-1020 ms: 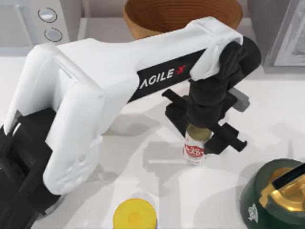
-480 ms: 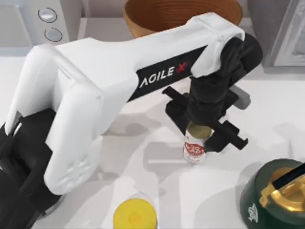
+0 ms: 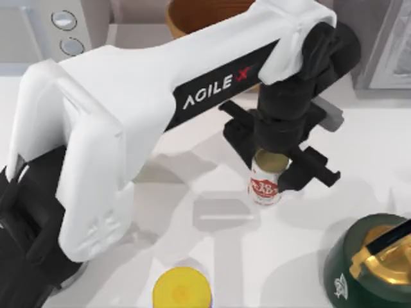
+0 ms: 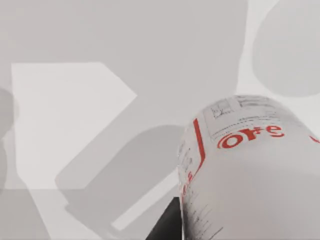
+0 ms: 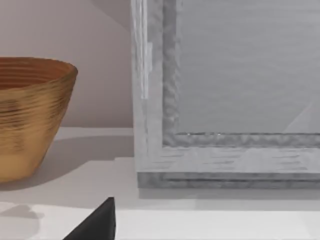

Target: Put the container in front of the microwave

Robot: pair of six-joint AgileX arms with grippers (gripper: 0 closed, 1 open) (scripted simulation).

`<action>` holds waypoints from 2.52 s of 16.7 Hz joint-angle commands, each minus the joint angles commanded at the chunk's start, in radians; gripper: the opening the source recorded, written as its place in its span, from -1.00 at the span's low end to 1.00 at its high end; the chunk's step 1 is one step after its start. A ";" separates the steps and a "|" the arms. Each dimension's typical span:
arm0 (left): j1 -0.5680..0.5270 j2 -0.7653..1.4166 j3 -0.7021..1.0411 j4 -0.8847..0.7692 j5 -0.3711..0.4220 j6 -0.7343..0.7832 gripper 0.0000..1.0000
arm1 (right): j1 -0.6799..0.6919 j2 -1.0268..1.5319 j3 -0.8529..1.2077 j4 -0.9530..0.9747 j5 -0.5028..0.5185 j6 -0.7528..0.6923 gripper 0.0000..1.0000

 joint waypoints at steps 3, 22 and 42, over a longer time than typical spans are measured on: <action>0.014 -0.009 0.007 0.011 0.002 0.014 -1.00 | 0.000 0.000 0.000 0.000 0.000 0.000 1.00; 1.060 -0.225 -0.347 0.117 -0.007 0.283 -1.00 | 0.000 0.000 0.000 0.000 0.000 0.000 1.00; 1.069 -0.226 -0.378 0.153 -0.003 0.281 0.06 | 0.000 0.000 0.000 0.000 0.000 0.000 1.00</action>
